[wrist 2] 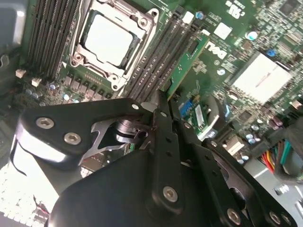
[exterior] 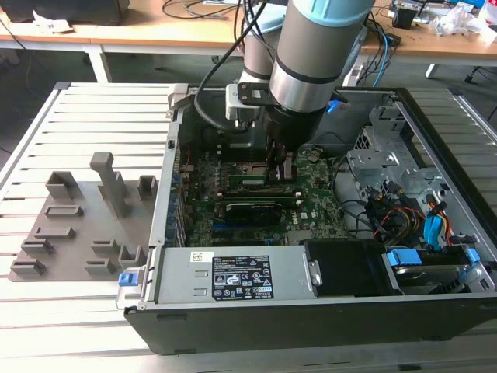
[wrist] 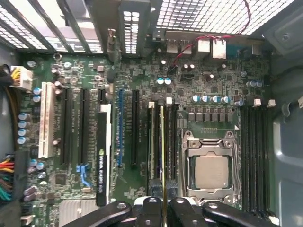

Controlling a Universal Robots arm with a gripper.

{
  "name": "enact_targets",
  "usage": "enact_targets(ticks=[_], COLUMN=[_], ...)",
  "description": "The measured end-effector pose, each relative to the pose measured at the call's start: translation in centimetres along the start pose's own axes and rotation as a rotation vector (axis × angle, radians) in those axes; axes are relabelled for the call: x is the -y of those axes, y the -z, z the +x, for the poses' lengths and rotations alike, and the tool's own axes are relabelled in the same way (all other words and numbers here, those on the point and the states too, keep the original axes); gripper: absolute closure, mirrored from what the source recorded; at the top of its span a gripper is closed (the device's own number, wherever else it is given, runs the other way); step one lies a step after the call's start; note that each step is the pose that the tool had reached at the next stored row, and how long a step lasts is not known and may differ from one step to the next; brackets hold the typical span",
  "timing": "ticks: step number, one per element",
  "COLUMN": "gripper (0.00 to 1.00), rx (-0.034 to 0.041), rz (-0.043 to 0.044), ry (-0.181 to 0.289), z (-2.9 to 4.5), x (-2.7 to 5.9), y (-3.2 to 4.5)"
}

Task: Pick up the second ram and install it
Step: 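Insert the second ram into the second slot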

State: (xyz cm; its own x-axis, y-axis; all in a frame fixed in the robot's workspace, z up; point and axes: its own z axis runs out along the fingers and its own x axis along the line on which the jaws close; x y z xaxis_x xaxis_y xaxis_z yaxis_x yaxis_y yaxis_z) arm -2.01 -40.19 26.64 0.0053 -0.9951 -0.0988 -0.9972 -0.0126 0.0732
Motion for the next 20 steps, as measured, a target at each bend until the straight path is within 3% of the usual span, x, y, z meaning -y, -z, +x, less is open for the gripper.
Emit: enact_targets(ticks=[3,6,9,20], gripper=[0.87,0.87,0.87,0.87], rx=[0.0004,0.0007,0.0030,0.0024], rz=[0.0003,0.0009,0.0040,0.0039], ry=[-0.002,-0.009,-0.040,-0.039], z=[-0.84,-0.85,-0.83,-0.75], x=[-0.11,-0.09,-0.11,-0.22], y=[-1.30,-2.41,-2.94,-3.88])
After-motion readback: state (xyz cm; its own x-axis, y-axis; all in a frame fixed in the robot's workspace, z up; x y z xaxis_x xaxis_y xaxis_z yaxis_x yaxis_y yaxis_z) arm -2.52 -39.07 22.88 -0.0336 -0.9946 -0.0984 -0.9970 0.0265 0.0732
